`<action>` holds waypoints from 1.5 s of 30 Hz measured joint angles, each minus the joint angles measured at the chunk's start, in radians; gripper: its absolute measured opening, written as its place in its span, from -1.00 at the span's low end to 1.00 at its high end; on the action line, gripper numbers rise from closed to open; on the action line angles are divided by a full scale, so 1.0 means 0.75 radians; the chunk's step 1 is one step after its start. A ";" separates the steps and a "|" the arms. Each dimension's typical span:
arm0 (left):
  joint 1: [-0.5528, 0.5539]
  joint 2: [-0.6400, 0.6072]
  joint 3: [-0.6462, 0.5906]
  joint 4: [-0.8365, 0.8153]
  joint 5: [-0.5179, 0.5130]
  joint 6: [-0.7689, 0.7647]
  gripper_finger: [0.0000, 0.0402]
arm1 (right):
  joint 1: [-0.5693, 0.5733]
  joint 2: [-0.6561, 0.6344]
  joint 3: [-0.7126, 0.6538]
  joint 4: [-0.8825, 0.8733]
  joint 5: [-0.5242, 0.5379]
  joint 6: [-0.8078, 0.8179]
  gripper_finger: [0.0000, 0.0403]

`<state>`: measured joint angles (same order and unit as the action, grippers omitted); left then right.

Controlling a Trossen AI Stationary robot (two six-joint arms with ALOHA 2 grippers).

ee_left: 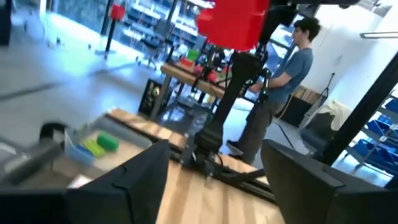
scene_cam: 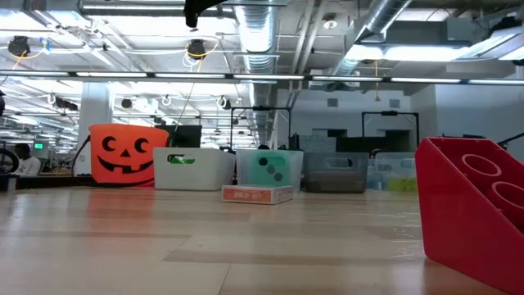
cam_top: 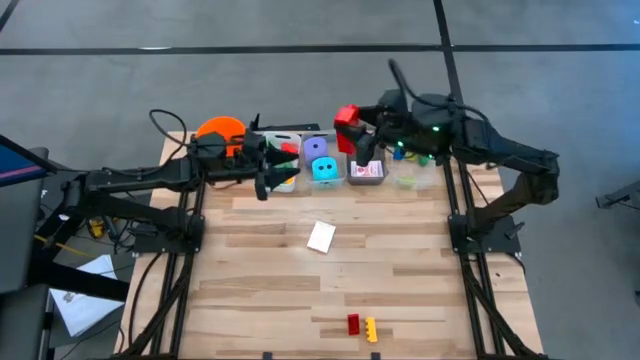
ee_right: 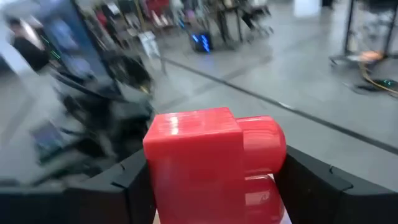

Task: Pick & Place Toys
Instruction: Put the 3 stud red game piece into the white bin

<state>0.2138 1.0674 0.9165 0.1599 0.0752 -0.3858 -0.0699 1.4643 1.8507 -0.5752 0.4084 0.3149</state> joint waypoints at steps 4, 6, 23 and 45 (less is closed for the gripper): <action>0.010 0.000 0.000 0.068 0.000 0.026 0.40 | 0.058 0.001 0.000 0.129 -0.006 0.001 0.29; 0.017 0.000 0.000 0.124 -0.001 0.027 0.49 | 0.082 0.017 0.001 0.157 -0.020 0.001 0.29; 0.023 0.005 0.000 0.209 0.066 0.009 0.81 | 0.181 0.266 -0.003 0.375 -0.077 0.071 0.29; 0.020 0.005 0.000 0.177 0.410 -0.265 0.82 | 0.156 0.273 -0.002 0.398 -0.085 0.125 0.29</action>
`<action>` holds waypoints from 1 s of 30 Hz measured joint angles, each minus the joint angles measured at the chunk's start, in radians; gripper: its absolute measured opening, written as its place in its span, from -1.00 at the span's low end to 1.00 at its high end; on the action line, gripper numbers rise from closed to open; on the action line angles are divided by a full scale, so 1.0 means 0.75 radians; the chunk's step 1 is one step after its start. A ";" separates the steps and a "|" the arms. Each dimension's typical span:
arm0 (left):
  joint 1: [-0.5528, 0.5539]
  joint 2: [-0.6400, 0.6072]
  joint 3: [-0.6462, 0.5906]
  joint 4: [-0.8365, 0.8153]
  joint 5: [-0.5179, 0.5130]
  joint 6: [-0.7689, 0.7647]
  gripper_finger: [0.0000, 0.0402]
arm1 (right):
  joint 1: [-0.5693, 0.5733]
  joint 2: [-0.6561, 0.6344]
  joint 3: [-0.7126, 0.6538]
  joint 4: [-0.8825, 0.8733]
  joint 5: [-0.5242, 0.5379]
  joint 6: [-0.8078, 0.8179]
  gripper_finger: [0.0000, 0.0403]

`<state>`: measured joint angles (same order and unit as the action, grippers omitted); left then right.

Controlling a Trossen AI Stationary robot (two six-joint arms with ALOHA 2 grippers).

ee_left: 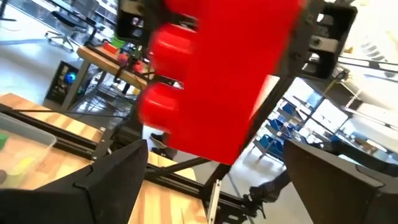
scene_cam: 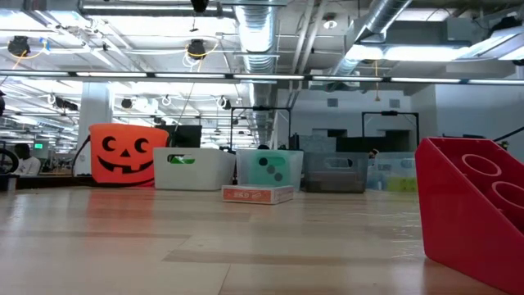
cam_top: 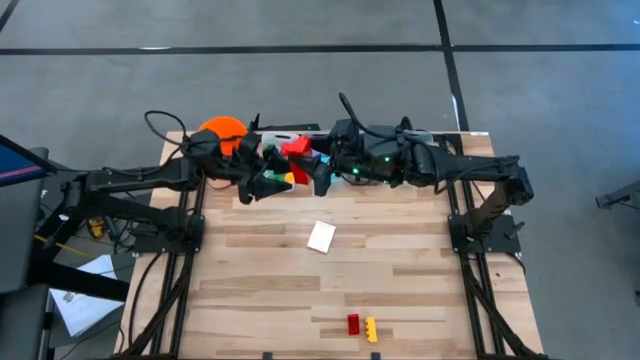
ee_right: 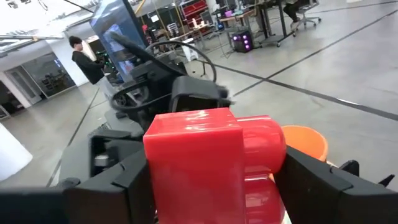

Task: Pick & Place Toys
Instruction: Put the 3 stud red game piece into the white bin

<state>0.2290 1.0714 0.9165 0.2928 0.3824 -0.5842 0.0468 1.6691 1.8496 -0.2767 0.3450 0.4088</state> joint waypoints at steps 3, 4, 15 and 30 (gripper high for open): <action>0.001 0.002 0.000 0.001 -0.010 0.001 0.82 | 0.003 0.000 0.000 0.001 -0.003 0.024 0.29; 0.001 0.004 0.000 0.001 -0.011 0.001 0.82 | 0.004 0.000 0.000 0.001 -0.005 0.034 0.29; 0.001 0.030 0.000 0.021 -0.026 0.147 0.82 | 0.004 0.000 0.001 0.036 -0.008 0.074 0.29; 0.000 0.132 0.001 0.269 -0.027 0.145 0.82 | 0.002 0.007 0.001 0.046 -0.059 0.074 0.29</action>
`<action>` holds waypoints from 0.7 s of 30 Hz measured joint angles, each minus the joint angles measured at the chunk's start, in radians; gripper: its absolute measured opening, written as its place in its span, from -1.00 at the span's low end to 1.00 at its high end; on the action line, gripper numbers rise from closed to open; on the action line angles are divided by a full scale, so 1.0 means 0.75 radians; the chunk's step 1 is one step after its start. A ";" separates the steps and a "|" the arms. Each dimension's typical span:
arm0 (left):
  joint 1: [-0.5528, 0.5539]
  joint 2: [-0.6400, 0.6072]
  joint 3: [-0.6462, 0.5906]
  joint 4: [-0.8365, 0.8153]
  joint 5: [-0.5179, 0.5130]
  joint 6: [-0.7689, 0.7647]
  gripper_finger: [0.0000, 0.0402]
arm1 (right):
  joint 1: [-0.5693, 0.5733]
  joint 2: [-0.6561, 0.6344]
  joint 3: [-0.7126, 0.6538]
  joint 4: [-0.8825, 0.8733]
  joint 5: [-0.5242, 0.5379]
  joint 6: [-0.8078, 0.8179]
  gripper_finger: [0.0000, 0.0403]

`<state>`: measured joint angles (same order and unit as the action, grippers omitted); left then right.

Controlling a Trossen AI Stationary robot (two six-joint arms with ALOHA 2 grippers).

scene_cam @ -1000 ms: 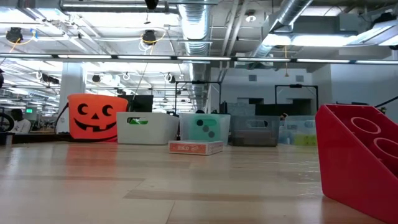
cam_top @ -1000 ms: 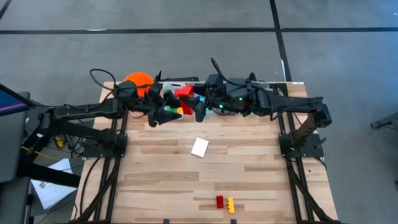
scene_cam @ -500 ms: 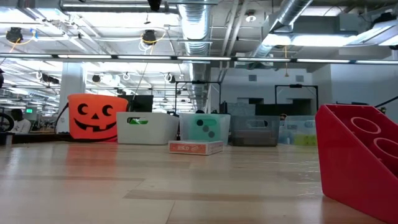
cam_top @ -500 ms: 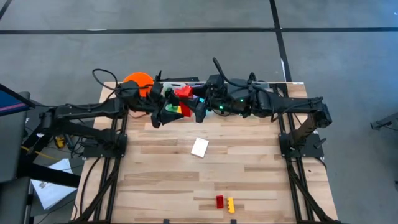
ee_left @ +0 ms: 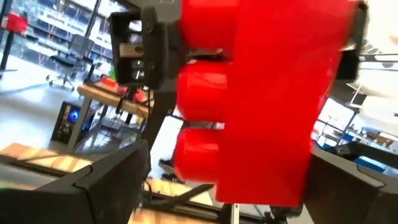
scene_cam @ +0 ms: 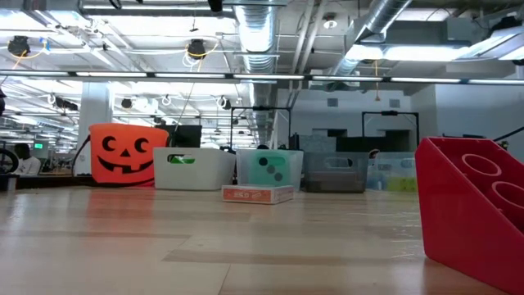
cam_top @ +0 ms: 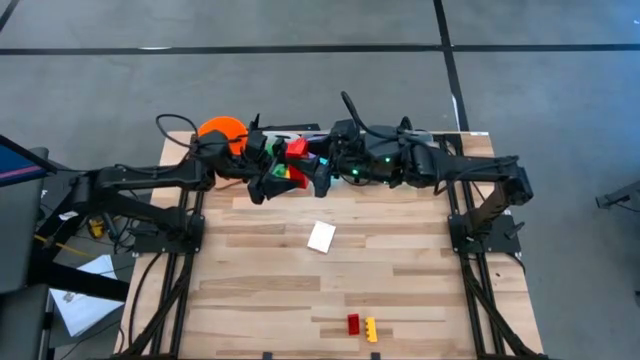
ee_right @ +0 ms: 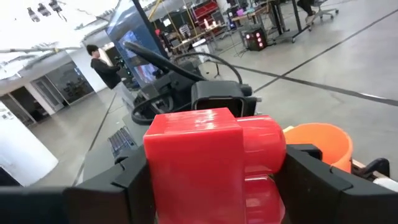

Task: Pick & Place Toys
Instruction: Put the 3 stud red game piece into the white bin

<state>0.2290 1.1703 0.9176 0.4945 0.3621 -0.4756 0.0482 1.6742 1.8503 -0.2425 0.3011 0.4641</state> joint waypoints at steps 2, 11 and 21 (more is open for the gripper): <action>0.000 0.014 -0.001 0.011 0.002 -0.012 0.82 | -0.005 0.003 0.000 -0.005 -0.026 0.000 0.29; 0.000 0.060 -0.001 0.076 0.002 -0.049 0.75 | -0.028 0.003 0.000 -0.005 -0.056 0.000 0.29; -0.001 0.060 -0.001 0.073 0.001 -0.072 0.30 | -0.044 0.003 0.000 -0.011 -0.116 -0.001 0.29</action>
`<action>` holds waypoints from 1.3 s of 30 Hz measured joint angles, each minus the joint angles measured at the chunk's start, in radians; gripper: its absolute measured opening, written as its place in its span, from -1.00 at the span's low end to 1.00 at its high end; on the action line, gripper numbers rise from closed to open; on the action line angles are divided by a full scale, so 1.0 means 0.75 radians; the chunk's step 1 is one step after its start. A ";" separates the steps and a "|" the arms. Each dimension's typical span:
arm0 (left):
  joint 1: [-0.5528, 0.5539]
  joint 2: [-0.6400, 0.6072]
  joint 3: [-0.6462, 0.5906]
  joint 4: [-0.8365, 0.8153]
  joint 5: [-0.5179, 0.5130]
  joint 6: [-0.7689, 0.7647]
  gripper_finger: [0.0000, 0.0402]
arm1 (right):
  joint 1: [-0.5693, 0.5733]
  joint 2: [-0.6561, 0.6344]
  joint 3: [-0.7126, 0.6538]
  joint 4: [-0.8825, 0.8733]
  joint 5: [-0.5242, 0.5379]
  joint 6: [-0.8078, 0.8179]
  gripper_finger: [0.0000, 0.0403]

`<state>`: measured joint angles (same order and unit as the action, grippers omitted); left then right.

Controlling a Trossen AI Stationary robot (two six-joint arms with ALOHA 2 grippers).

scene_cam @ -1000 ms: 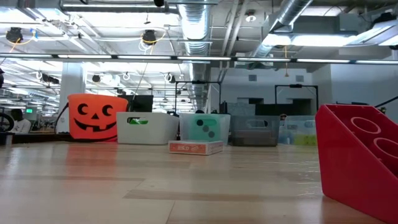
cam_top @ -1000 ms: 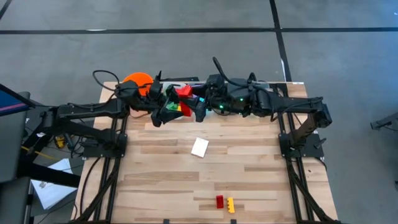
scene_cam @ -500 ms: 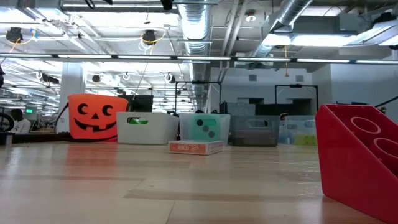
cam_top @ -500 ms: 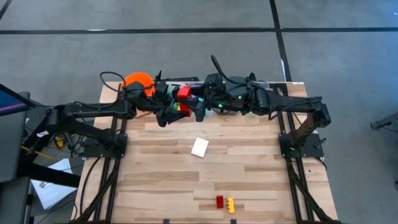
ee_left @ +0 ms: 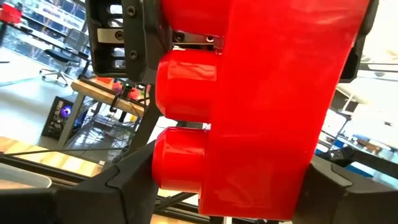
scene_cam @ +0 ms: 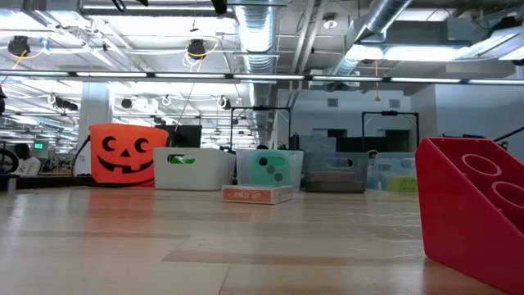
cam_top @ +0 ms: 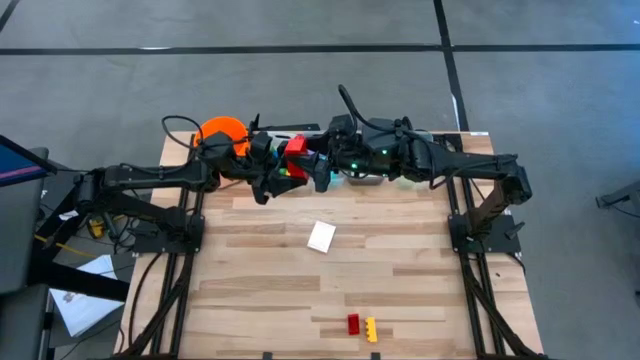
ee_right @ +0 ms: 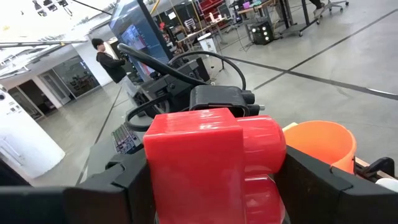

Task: Pick & Place Toys
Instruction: Put the 3 stud red game piece into the white bin

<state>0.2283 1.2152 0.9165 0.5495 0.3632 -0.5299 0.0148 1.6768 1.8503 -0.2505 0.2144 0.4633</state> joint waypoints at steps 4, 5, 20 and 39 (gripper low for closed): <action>0.000 0.000 0.000 0.000 -0.023 0.001 0.30 | 0.000 0.000 0.000 0.001 -0.002 0.001 0.29; 0.000 0.000 0.000 -0.001 -0.024 0.002 0.30 | 0.000 0.000 0.000 0.001 -0.002 0.001 0.29; 0.000 -0.007 0.005 0.002 -0.043 0.013 0.30 | 0.005 -0.056 -0.006 -0.037 -0.015 -0.054 0.30; 0.002 -0.072 -0.001 -0.022 -0.035 -0.012 0.31 | 0.031 -0.118 0.003 -0.164 -0.076 -0.070 0.74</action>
<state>0.2298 1.1610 0.9154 0.5331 0.3368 -0.5392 0.0380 1.5883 1.8523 -0.3734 0.1570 0.4108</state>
